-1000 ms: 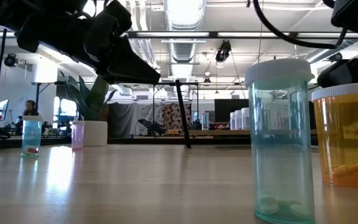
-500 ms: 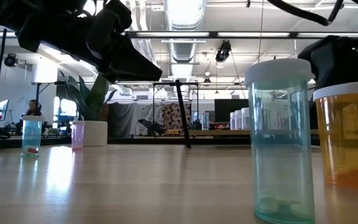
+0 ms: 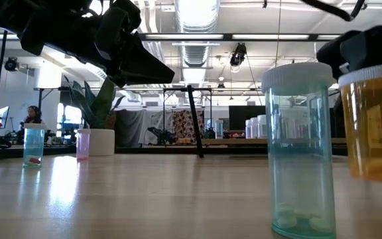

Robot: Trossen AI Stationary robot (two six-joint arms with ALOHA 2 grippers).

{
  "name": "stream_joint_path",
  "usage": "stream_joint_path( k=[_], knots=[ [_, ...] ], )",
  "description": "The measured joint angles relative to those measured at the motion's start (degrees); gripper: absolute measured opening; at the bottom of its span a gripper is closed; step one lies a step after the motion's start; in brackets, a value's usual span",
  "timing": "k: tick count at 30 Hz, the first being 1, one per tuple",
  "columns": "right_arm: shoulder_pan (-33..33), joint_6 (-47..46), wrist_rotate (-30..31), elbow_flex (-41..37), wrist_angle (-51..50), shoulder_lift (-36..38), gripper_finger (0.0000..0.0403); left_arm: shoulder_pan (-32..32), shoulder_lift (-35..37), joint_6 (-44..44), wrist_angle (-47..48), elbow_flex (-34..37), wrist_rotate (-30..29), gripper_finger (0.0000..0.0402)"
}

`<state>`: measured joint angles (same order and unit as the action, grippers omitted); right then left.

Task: Pick and place medicine bottles onto shelf by color
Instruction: Put the middle orange pill bottle on the shelf

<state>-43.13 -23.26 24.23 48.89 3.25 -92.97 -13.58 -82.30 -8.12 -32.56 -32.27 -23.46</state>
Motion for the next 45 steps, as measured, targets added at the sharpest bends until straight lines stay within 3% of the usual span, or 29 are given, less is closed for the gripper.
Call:
stream_joint_path(
  k=[10, 24, 28, 33, 35, 39, 45],
  knots=[
    [-0.1, -3.6, 7.7, -2.7, -10.5, 10.7, 0.0185, 0.0, 0.0, 0.0, 0.0, 0.0, 0.0, 0.0123],
    [0.7, -26.7, 26.9, -20.2, -21.6, 35.4, 0.0185, 0.1, 0.0, -0.1, 0.0, 0.0, 0.0, 0.0123],
    [4.0, -33.2, 31.3, -20.6, -31.9, 42.0, 0.0185, 0.1, 0.0, 0.0, 0.0, -0.1, 0.0, 0.0123],
    [14.1, -36.9, 34.4, -17.0, -48.4, 49.6, 0.0185, 0.1, 0.0, 0.0, 0.0, -0.3, 0.0, 0.0123],
    [20.4, -33.9, 32.8, -16.1, -51.7, 52.2, 0.0185, 0.1, 0.0, 0.2, 0.0, -0.4, 0.0, 0.0123],
    [35.2, -21.7, 23.5, -15.9, -50.1, 56.0, 0.0185, 0.1, 0.0, 1.5, 0.0, -0.7, 0.0, 0.0123],
    [60.1, -1.0, 1.4, -18.7, -31.6, 55.5, 0.0185, 0.4, 0.0, 2.5, -1.0, -0.9, 0.0, 0.0123]
  ],
)
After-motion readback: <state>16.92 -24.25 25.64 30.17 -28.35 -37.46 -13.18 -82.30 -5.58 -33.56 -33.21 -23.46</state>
